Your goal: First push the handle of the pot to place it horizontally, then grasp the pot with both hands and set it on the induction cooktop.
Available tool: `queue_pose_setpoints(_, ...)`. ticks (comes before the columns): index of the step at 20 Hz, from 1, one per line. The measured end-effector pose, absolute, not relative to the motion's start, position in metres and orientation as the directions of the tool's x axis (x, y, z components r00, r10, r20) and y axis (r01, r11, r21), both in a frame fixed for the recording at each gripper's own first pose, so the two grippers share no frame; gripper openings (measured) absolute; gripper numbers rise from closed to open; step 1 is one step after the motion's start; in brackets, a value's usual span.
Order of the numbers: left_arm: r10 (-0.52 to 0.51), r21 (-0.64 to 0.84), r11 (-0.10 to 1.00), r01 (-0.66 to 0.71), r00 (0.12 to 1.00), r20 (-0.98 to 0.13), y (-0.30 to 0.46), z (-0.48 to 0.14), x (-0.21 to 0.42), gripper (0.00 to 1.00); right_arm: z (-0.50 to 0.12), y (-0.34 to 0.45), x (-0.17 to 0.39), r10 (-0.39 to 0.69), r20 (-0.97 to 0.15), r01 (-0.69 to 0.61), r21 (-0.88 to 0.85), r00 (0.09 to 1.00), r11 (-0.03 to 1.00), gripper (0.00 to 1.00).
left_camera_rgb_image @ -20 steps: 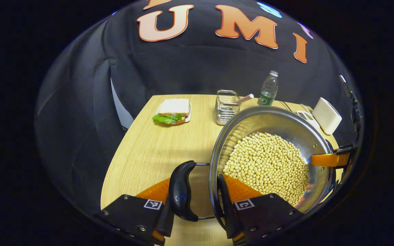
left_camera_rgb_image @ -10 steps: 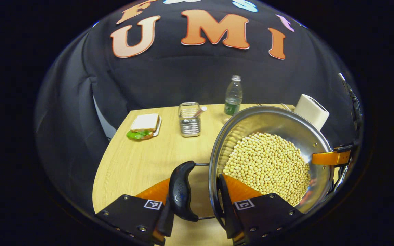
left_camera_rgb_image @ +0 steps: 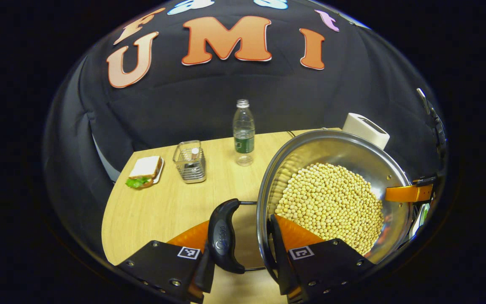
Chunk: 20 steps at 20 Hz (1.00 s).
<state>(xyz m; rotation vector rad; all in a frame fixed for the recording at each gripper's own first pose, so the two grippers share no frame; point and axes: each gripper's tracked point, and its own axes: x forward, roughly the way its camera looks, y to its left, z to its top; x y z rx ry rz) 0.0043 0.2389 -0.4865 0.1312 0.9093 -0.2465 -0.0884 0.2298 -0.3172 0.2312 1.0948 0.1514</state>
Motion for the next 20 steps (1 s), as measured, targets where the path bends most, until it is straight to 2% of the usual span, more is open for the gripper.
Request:
queue_pose_setpoints(1,-0.164,0.006,0.961,0.277,0.586,-0.793,0.2402,-0.4858,0.0059,0.61,-0.3183,0.2303,-0.0901,0.228,-0.862,-0.002,0.255,0.453,0.967,0.5)
queue_pose_setpoints(2,-0.171,0.004,0.958,0.285,0.585,-0.793,0.2401,-0.4861,0.0064,0.61,-0.3175,0.2307,-0.0902,0.221,-0.863,0.005,0.251,0.453,0.968,0.54)
queue_pose_setpoints(4,-0.182,0.006,0.952,0.306,0.581,-0.793,0.2419,-0.4861,0.0094,0.64,-0.316,0.2257,-0.0886,0.212,-0.865,0.014,0.245,0.455,0.969,0.54)
queue_pose_setpoints(6,-0.189,0.006,0.948,0.319,0.577,-0.795,0.2412,-0.486,0.0107,0.61,-0.3157,0.2257,-0.089,0.207,-0.867,0.02,0.242,0.453,0.97,0.54)
queue_pose_setpoints(13,-0.18,0.01,0.945,0.326,0.546,-0.818,0.2414,-0.4896,0.007,0.61,-0.3165,0.2297,-0.0897,0.21,-0.882,0.014,0.238,0.422,0.971,0.54)
queue_pose_setpoints(14,-0.174,0.008,0.947,0.32,0.536,-0.826,0.2408,-0.4909,0.0058,0.58,-0.315,0.2273,-0.0898,0.211,-0.885,0.013,0.238,0.415,0.971,0.54)
queue_pose_setpoints(15,-0.169,0.007,0.949,0.314,0.527,-0.833,0.241,-0.4904,0.0061,0.61,-0.3138,0.227,-0.0889,0.214,-0.888,0.008,0.237,0.408,0.971,0.54)
queue_pose_setpoints(17,-0.159,0.006,0.952,0.306,0.511,-0.845,0.2402,-0.4881,0.007,0.61,-0.3127,0.2244,-0.0867,0.218,-0.892,0.002,0.238,0.396,0.971,0.54)
queue_pose_setpoints(18,-0.155,0.007,0.953,0.303,0.505,-0.849,0.2402,-0.4866,0.007,0.58,-0.3138,0.224,-0.087,0.219,-0.894,0.001,0.238,0.39,0.971,0.54)
queue_pose_setpoints(20,-0.147,0.011,0.953,0.301,0.495,-0.857,0.2378,-0.4845,0.0086,0.61,-0.3128,0.223,-0.0868,0.222,-0.899,-0.001,0.239,0.379,0.971,0.54)
